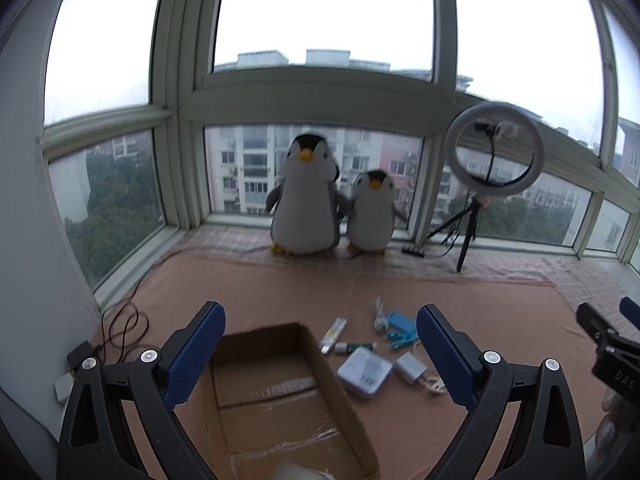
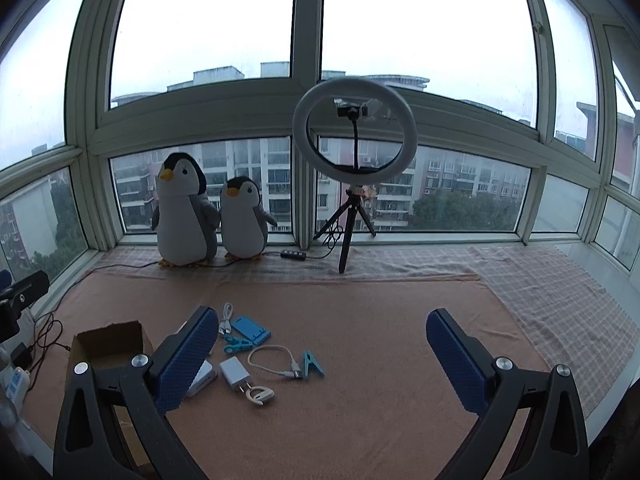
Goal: Organize rigid objects
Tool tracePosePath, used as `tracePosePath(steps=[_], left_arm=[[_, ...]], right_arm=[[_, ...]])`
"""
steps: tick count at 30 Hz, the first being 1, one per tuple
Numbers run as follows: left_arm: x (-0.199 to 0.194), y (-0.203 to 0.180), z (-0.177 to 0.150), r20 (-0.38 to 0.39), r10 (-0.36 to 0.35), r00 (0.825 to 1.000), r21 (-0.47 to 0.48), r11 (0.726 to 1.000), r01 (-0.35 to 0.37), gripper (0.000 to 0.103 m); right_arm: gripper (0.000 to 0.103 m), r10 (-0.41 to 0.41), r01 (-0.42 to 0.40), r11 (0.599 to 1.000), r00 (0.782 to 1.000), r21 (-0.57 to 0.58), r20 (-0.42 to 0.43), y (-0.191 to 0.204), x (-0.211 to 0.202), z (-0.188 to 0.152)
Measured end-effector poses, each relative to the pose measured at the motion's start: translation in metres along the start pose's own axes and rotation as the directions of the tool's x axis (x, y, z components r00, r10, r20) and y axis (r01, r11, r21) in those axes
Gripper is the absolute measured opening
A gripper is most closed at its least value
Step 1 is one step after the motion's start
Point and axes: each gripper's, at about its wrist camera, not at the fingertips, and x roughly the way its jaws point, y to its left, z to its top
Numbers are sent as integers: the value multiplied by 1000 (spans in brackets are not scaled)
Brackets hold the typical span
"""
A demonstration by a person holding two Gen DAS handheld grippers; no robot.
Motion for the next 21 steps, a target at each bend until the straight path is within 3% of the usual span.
tracePosePath(steps=[5, 12, 21], left_arm=[[26, 23, -20, -125, 11, 992, -36, 999, -16, 98], [60, 64, -57, -260, 81, 962, -88, 990, -107, 98], [99, 92, -98, -389, 97, 916, -134, 978, -160, 97]], right_arm=[[103, 13, -13, 1000, 999, -6, -43, 0, 11, -5], [103, 24, -27, 999, 993, -21, -115, 3, 33, -19], [103, 53, -66, 997, 970, -48, -237, 7, 65, -46]])
